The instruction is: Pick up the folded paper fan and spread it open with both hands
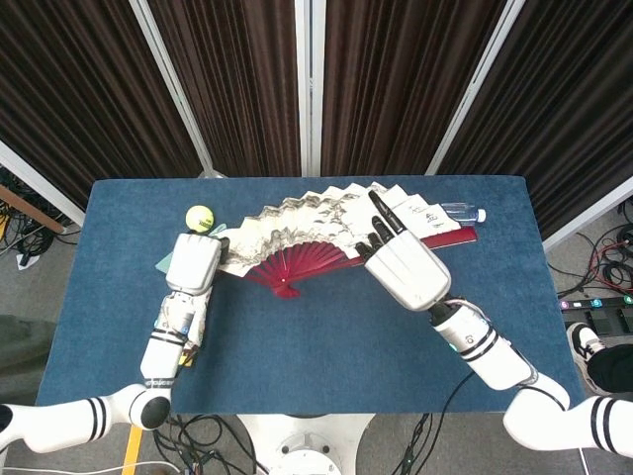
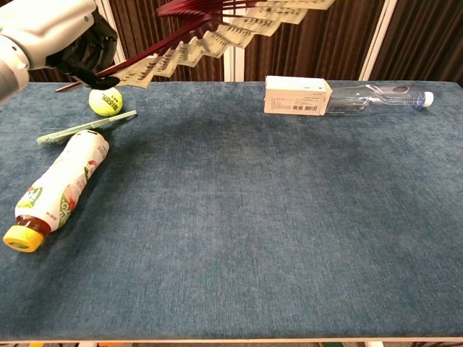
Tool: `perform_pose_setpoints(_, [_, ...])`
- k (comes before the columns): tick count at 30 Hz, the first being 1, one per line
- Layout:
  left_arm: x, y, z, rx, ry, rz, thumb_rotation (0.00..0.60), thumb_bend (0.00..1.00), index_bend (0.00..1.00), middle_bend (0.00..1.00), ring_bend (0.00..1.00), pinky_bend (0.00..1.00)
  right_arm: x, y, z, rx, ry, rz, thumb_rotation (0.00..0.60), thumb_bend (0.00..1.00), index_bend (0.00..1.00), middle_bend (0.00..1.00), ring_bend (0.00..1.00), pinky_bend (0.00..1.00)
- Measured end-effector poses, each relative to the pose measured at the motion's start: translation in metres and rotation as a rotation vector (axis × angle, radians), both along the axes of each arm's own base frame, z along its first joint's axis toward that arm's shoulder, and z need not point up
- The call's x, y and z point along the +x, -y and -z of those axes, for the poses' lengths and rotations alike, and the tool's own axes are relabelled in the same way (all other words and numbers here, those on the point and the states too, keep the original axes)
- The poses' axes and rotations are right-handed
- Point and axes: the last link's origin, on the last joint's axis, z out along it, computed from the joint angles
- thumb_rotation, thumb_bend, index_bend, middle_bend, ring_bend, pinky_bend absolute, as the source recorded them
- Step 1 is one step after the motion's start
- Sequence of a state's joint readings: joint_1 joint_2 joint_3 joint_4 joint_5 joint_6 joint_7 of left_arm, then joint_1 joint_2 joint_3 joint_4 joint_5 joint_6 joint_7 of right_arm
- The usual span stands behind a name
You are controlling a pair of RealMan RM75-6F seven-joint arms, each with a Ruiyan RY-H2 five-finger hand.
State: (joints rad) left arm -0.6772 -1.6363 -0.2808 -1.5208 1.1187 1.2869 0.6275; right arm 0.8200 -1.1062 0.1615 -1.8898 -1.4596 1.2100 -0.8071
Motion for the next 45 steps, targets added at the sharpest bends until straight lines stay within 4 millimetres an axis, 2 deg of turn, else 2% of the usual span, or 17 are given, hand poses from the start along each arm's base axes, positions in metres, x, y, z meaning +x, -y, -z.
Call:
perform_pose_setpoints(8, [0.007,0.003,0.002,0.027,-0.038,-0.037,0.600,0.30,0.69,0.84,0.80,0.66,-0.013,-0.019,0.008,-0.112,-0.017,0.047,0.600,0.73,0.73,0.66,0.34,0.00])
perform_pose_setpoints(14, [0.008,0.007,0.010,0.018,-0.033,-0.032,0.600,0.30,0.69,0.82,0.79,0.65,-0.023,-0.027,0.021,-0.101,0.047,0.088,0.600,0.73,0.69,0.63,0.32,0.00])
perform_pose_setpoints(21, [-0.003,0.005,0.030,0.026,-0.138,-0.025,0.600,0.30,0.69,0.82,0.79,0.65,-0.057,-0.022,0.045,-0.092,0.107,0.152,0.600,0.73,0.65,0.61,0.30,0.00])
perform_pose_setpoints(24, [-0.005,0.006,0.039,0.039,-0.190,-0.014,0.600,0.29,0.69,0.82,0.79,0.65,-0.072,-0.025,0.059,-0.077,0.107,0.181,0.600,0.73,0.58,0.58,0.28,0.00])
perform_pose_setpoints(26, [-0.007,0.006,0.045,0.049,-0.223,-0.005,0.600,0.29,0.68,0.82,0.79,0.65,-0.081,-0.028,0.068,-0.064,0.107,0.204,0.600,0.73,0.50,0.54,0.26,0.00])
perform_pose_setpoints(28, [-0.007,0.008,0.052,0.055,-0.258,0.009,0.600,0.28,0.65,0.79,0.77,0.65,-0.089,-0.032,0.075,-0.053,0.105,0.228,0.600,0.70,0.37,0.50,0.23,0.00])
perform_pose_setpoints(30, [-0.006,0.011,0.060,0.056,-0.290,0.031,0.600,0.25,0.58,0.73,0.73,0.64,-0.094,-0.035,0.080,-0.043,0.106,0.245,0.600,0.65,0.20,0.42,0.16,0.00])
perform_pose_setpoints(32, [-0.005,0.015,0.067,0.050,-0.316,0.053,0.600,0.15,0.41,0.59,0.60,0.60,-0.098,-0.039,0.083,-0.030,0.112,0.273,0.600,0.58,0.06,0.30,0.07,0.00])
perform_pose_setpoints(33, [-0.004,0.017,0.070,0.043,-0.327,0.060,0.600,0.12,0.37,0.55,0.55,0.59,-0.100,-0.040,0.084,-0.022,0.115,0.289,0.600,0.55,0.02,0.24,0.03,0.00])
perform_pose_setpoints(35, [-0.003,0.020,0.074,0.026,-0.334,0.062,0.600,0.05,0.25,0.42,0.41,0.51,-0.105,-0.043,0.088,0.001,0.125,0.333,0.600,0.50,0.00,0.15,0.00,0.00])
perform_pose_setpoints(38, [0.000,0.025,0.079,-0.010,-0.339,0.067,0.600,0.00,0.17,0.25,0.21,0.32,-0.113,-0.048,0.093,0.040,0.131,0.403,0.600,0.41,0.00,0.03,0.00,0.00])
perform_pose_setpoints(40, [0.000,0.029,0.082,-0.037,-0.342,0.071,0.600,0.00,0.14,0.16,0.11,0.24,-0.117,-0.052,0.096,0.071,0.131,0.454,0.600,0.35,0.00,0.00,0.00,0.00])
perform_pose_setpoints(43, [0.002,0.034,0.085,-0.074,-0.326,0.068,0.600,0.00,0.10,0.08,0.02,0.17,-0.123,-0.059,0.097,0.125,0.125,0.524,0.600,0.27,0.00,0.00,0.00,0.00])
perform_pose_setpoints(45, [0.005,0.036,0.086,-0.094,-0.310,0.067,0.600,0.00,0.09,0.05,0.00,0.14,-0.126,-0.063,0.096,0.157,0.117,0.558,0.600,0.17,0.00,0.00,0.00,0.00])
